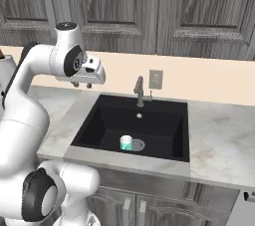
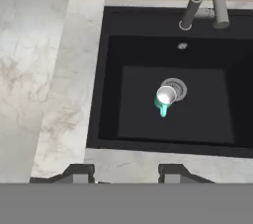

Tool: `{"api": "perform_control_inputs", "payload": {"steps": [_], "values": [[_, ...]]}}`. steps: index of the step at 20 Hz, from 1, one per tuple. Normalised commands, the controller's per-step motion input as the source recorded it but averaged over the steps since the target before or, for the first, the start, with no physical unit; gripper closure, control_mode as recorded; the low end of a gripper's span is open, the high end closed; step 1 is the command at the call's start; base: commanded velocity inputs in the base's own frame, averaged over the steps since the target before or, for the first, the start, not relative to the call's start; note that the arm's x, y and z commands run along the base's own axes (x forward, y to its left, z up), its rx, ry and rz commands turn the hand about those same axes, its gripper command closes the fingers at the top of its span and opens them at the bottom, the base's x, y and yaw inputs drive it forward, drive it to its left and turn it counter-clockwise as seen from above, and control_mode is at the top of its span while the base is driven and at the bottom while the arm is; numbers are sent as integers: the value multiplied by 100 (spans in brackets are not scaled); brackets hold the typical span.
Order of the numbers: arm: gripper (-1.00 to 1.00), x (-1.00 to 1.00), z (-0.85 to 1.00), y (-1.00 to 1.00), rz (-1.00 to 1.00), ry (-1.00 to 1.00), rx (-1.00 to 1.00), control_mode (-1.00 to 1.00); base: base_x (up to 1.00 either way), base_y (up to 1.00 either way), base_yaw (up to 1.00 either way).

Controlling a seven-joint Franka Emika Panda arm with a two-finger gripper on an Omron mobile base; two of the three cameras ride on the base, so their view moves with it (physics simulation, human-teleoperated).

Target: Open the cabinet, pick the kettle from the cabinet, and place it in the sink.

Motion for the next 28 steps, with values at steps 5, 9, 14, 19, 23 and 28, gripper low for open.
{"api": "perform_control_inputs", "payload": {"steps": [5,9,14,19,23,28], "values": [[-100,-15,0,0,0,-14,0,-100,0,0,0],[-100,-25,5,7,0,-53,-2,-100,0,0,0],[-100,-10,21,20,0,-49,-2,-100,0,0,0],[-100,0,31,16,0,-31,0,-100,0,0,0],[-100,0,36,16,0,-20,0,-100,0,0,0],[-100,1,37,17,0,-22,0,-100,0,0,0]]}}
